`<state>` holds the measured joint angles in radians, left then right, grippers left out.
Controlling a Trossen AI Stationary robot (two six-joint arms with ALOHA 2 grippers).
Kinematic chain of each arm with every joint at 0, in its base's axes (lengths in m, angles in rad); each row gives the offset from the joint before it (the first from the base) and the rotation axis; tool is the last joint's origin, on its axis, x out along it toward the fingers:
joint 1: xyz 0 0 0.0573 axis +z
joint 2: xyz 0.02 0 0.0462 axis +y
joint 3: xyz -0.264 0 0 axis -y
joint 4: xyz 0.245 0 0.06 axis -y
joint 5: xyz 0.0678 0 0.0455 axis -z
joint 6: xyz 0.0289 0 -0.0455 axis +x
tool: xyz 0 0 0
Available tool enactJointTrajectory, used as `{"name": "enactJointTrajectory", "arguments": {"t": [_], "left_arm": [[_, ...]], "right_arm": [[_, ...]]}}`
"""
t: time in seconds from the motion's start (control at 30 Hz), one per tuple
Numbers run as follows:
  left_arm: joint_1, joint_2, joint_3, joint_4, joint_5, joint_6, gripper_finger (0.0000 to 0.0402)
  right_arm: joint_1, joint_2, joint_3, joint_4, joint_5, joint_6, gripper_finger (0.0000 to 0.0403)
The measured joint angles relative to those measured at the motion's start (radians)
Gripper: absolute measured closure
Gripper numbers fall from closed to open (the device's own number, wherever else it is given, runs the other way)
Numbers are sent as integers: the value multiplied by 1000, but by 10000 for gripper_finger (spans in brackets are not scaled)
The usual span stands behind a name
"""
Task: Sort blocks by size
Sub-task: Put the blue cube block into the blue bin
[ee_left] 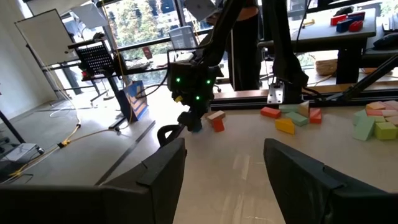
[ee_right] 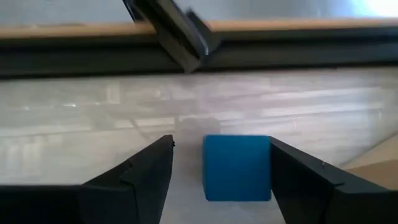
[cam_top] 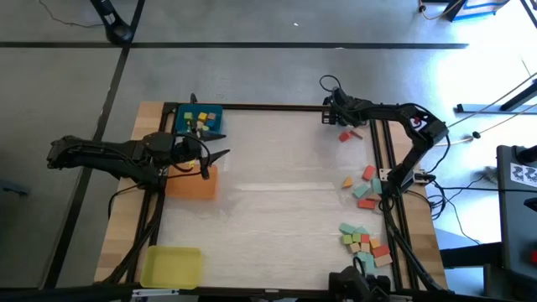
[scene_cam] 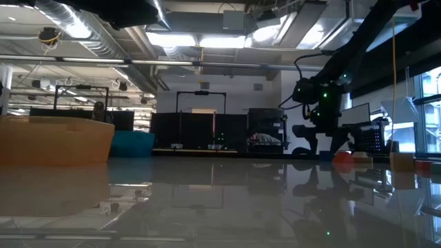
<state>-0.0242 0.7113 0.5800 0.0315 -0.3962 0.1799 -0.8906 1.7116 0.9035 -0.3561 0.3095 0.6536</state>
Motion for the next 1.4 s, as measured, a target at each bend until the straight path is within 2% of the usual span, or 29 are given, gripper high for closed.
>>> {"name": "enactJointTrajectory", "arguments": {"t": [0.13, 0.37, 0.57, 0.77, 0.9, 1.1, 1.27, 1.4], "left_arm": [[-1, 0, 0, 0, 0, -9, 196], [-1, 0, 0, 2, 0, -10, 196], [-1, 0, 0, 11, 0, -18, 196], [-1, 0, 0, 15, 0, -36, 196], [-1, -5, 0, 34, 0, -39, 196], [-1, -11, 1, 48, 0, -47, 196], [-1, -20, 2, 72, 0, -46, 196], [-1, -25, 2, 84, 1, -44, 196]], "right_arm": [[1, 33, 2, 14, 4, -1, 174], [1, 32, 3, 25, -3, -34, 274], [10, 18, 3, 22, -15, -131, 274], [70, -77, 3, 62, -51, -206, 271], [141, -129, 4, 214, -158, -261, 268], [254, -119, 4, 559, -343, -293, 267], [336, -83, 7, 770, -363, -353, 266], [381, -26, 57, 814, -363, -421, 266]]}}
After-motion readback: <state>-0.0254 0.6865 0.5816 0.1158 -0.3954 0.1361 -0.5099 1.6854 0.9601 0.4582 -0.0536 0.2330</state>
